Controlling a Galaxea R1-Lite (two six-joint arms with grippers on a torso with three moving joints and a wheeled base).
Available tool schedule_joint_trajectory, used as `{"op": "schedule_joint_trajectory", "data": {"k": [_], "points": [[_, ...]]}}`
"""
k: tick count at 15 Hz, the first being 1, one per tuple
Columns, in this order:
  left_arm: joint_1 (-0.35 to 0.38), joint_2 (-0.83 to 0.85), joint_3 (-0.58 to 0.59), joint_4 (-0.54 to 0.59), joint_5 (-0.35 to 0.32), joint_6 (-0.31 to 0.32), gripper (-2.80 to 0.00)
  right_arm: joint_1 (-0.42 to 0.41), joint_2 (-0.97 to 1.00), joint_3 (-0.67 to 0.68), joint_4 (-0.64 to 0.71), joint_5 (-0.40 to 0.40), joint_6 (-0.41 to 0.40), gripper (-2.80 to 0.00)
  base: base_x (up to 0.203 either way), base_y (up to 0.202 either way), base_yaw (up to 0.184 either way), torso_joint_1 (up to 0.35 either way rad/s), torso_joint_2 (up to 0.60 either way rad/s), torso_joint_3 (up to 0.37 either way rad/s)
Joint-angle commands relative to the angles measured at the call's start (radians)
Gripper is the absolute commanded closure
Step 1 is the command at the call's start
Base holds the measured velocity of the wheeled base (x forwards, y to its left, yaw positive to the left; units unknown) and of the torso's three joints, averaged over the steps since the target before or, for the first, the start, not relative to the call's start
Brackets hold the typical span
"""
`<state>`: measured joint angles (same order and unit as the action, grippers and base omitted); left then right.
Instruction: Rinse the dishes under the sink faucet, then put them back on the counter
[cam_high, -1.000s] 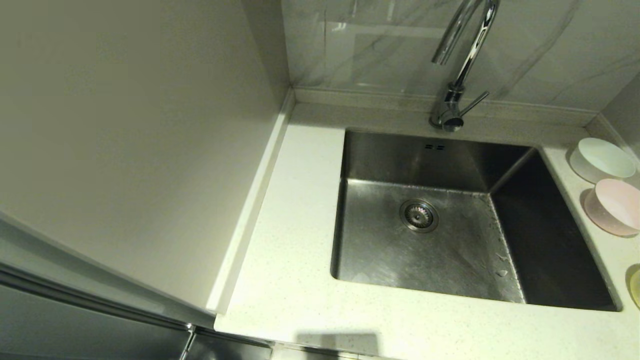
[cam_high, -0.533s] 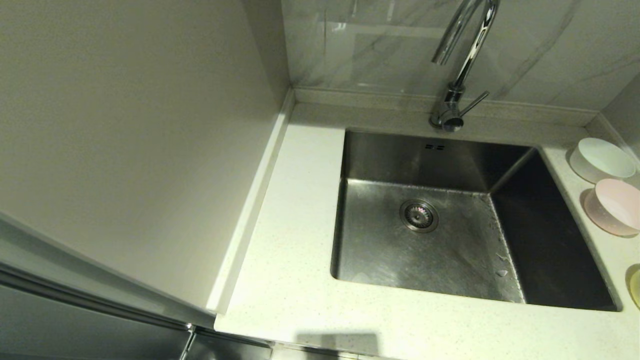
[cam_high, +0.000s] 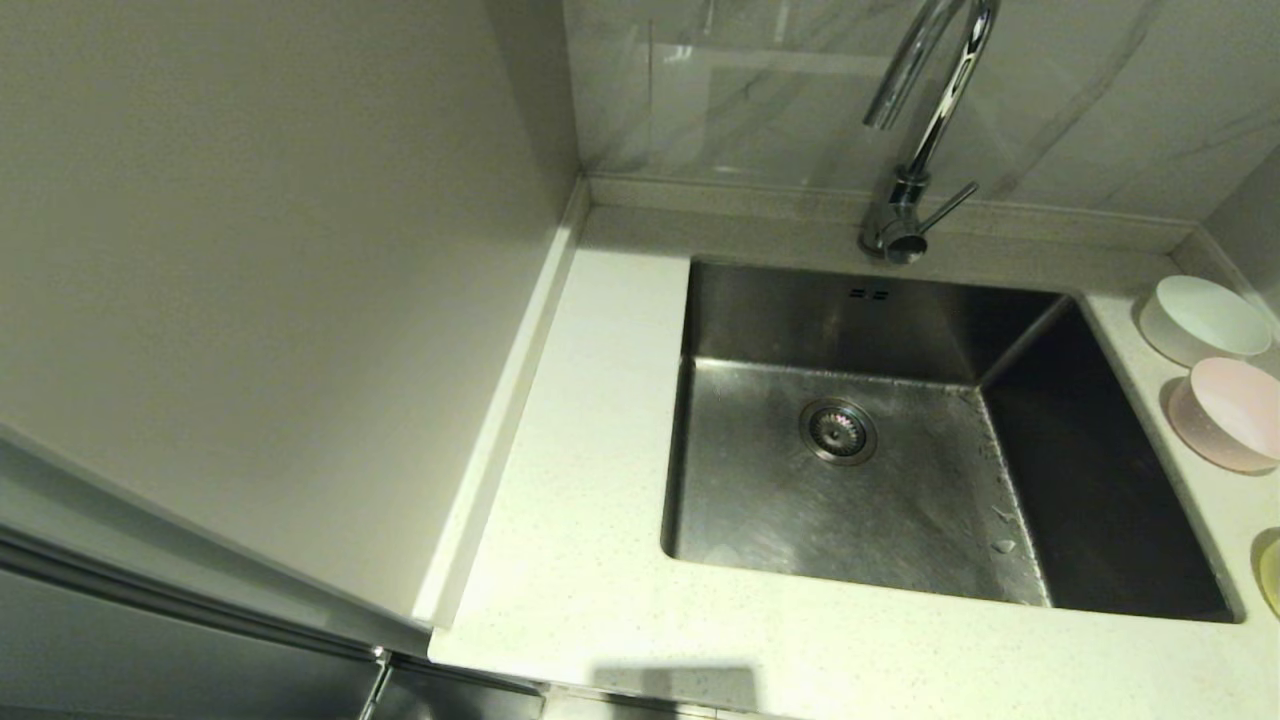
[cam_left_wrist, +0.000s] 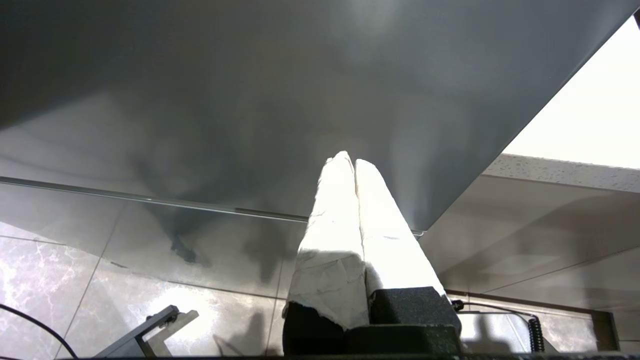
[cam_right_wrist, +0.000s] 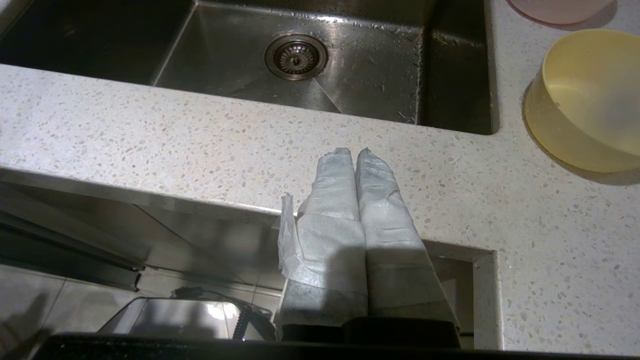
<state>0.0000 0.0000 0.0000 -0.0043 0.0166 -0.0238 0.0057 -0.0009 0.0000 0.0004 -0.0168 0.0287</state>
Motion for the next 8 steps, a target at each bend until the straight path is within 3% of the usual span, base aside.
{"op": "schedule_joint_trajectory", "data": {"k": [1, 8], "points": [[0.000, -0.002, 0.000, 0.000, 0.000, -0.001, 0.00, 0.000, 0.001, 0.000, 0.000, 0.000, 0.000, 0.00, 0.000, 0.000, 0.000, 0.000, 0.00, 0.000], [0.000, -0.002, 0.000, 0.000, 0.000, -0.001, 0.00, 0.000, 0.001, 0.000, 0.000, 0.000, 0.000, 0.00, 0.000, 0.000, 0.000, 0.000, 0.00, 0.000]]}}
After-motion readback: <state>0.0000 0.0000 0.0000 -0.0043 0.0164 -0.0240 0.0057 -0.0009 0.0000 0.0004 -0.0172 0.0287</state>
